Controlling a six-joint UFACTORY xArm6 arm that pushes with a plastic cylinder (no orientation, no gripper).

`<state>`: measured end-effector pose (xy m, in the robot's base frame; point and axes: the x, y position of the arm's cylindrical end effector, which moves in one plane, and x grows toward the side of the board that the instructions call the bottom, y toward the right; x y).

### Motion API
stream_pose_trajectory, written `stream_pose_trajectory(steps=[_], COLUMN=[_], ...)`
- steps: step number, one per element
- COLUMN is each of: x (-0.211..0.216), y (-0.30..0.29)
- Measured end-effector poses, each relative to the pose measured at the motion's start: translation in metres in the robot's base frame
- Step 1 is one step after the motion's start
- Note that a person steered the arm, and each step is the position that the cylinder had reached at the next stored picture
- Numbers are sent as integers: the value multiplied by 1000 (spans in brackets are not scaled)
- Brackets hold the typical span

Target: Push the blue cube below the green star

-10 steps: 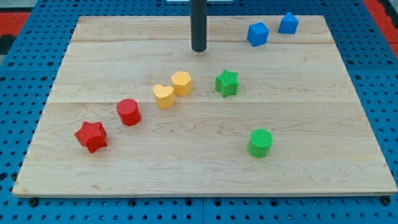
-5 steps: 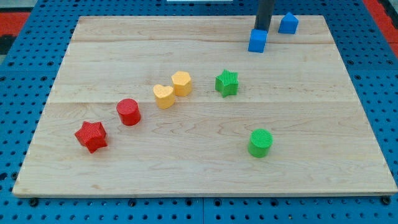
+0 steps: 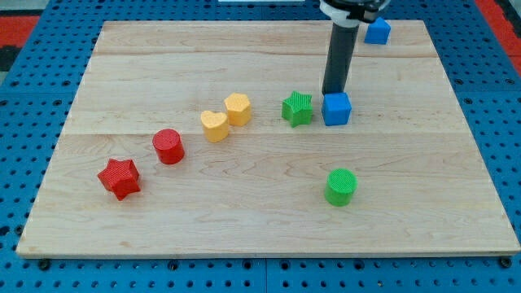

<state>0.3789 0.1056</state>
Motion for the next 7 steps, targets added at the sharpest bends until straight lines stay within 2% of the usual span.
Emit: stream_pose_trajectory(steps=[2, 3, 4, 5, 7], x=[56, 57, 84, 108, 114], y=[1, 57, 76, 69, 51])
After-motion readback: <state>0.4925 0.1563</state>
